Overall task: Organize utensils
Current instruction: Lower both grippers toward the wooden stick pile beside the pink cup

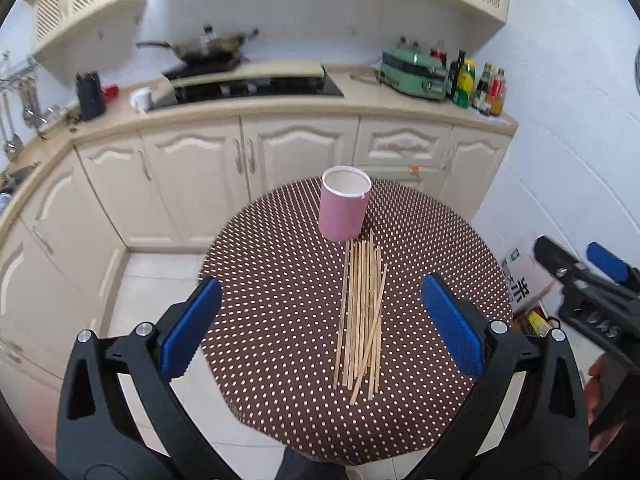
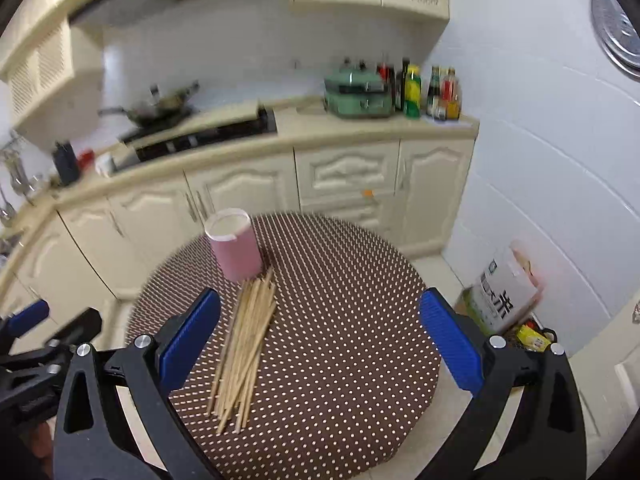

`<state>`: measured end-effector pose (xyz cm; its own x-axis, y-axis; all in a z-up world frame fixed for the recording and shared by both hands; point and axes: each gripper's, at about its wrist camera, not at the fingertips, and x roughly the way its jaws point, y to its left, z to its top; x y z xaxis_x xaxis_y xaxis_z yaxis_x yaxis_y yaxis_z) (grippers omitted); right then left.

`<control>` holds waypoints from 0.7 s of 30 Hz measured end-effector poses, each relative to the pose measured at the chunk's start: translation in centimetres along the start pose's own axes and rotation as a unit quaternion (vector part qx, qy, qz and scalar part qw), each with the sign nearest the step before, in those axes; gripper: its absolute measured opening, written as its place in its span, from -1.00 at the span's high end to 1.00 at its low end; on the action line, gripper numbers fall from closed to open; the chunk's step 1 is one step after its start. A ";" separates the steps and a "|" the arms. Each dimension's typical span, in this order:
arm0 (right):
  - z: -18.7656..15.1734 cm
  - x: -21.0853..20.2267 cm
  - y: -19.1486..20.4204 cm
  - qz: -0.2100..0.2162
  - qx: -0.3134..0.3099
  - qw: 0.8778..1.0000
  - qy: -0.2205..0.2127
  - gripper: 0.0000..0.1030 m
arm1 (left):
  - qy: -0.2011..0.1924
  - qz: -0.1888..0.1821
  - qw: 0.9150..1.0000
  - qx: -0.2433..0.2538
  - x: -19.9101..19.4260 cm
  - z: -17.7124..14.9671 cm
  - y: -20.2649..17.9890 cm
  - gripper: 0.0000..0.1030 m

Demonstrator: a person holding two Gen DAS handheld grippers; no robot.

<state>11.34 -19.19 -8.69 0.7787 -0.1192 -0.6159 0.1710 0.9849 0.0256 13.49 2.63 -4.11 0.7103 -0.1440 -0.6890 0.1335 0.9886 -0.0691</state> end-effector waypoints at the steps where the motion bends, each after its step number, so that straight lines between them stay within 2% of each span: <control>1: 0.1 1.4 0.2 0.001 0.000 1.000 0.013 -0.87 | 0.011 -0.003 1.000 0.001 1.1 0.2 0.2 -0.89; 5: -0.1 7.5 1.2 0.016 0.020 0.996 0.091 -0.86 | 0.060 -0.015 0.998 0.003 6.6 1.6 1.4 -0.89; 6: -0.3 8.8 1.4 0.016 0.022 0.993 0.114 -0.79 | 0.074 -0.020 0.997 0.002 7.9 1.7 1.7 -0.89; 7: -0.6 10.0 1.7 0.015 0.023 0.990 0.136 -0.59 | 0.087 -0.026 0.996 -0.001 9.2 1.7 2.0 -0.87; 9: -1.7 12.5 2.1 0.025 0.029 0.983 0.182 -0.44 | 0.118 -0.039 0.992 -0.012 11.7 1.4 2.4 -0.79; 14: -3.9 17.0 2.5 0.061 0.059 0.954 0.288 -0.21 | 0.193 -0.058 0.979 -0.031 16.7 -0.1 3.5 -0.66; 18: -4.5 19.4 3.5 0.089 0.079 0.935 0.333 -0.13 | 0.239 -0.078 0.967 -0.044 19.2 -1.3 4.1 -0.55; 21: -4.9 20.8 3.7 0.098 0.088 0.924 0.358 0.11 | 0.264 -0.094 0.958 -0.059 20.7 -1.7 4.6 -0.49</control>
<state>25.24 -17.39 -25.28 0.2169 0.2348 -0.9475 0.2138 0.9356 0.2808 27.63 4.28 -19.98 0.2291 -0.3091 -0.9230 0.1235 0.9498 -0.2874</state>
